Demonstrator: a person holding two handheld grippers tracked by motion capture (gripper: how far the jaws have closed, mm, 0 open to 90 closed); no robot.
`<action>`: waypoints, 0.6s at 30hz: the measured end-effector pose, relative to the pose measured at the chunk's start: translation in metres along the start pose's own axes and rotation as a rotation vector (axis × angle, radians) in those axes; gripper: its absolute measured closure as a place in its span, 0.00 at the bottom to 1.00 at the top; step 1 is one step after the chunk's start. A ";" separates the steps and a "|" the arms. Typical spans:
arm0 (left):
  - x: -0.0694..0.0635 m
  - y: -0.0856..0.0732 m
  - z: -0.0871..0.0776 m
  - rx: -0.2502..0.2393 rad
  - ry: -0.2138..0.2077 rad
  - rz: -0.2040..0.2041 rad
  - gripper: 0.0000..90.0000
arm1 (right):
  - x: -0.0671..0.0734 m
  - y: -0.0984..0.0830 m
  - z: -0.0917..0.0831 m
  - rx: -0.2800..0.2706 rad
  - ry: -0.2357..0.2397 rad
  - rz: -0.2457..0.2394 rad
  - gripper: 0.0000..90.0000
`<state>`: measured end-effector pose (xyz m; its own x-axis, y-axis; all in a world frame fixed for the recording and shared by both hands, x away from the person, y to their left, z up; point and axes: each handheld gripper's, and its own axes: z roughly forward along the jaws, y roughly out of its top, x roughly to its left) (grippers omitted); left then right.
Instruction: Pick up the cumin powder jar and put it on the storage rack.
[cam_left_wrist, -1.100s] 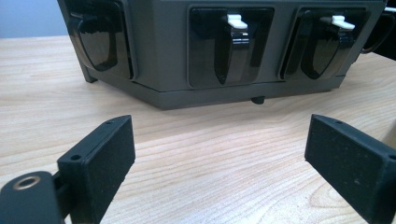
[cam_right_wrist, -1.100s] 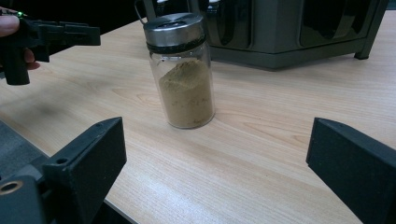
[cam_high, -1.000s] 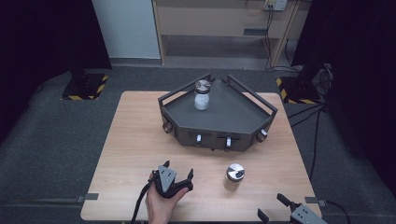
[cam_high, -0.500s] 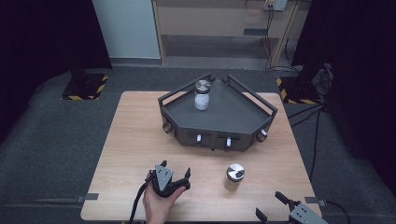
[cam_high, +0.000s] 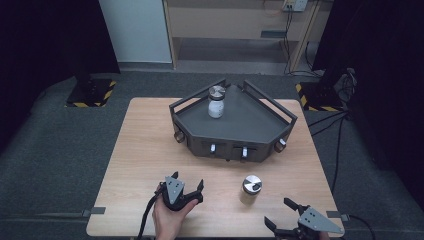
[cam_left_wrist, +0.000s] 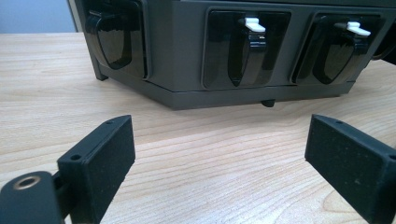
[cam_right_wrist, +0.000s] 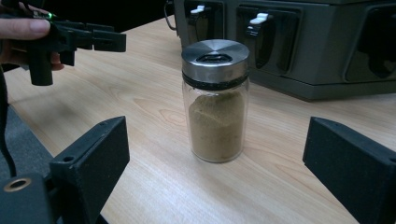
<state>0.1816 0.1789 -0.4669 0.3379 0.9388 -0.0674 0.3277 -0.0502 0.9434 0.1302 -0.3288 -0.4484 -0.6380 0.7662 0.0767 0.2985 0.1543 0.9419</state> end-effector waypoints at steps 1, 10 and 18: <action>0.000 0.000 0.000 0.000 0.000 -0.001 0.08 | 0.000 0.002 0.004 0.006 0.001 -0.004 0.09; 0.001 0.001 0.000 -0.006 -0.006 -0.006 0.08 | -0.004 0.010 0.039 0.028 -0.008 -0.017 0.09; 0.001 0.001 0.000 -0.007 -0.008 -0.015 0.08 | -0.005 0.010 0.068 0.055 -0.004 -0.024 0.09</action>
<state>0.1820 0.1803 -0.4662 0.3397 0.9368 -0.0837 0.3261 -0.0339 0.9447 0.1848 -0.2881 -0.4613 -0.6426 0.7644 0.0531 0.3219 0.2064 0.9240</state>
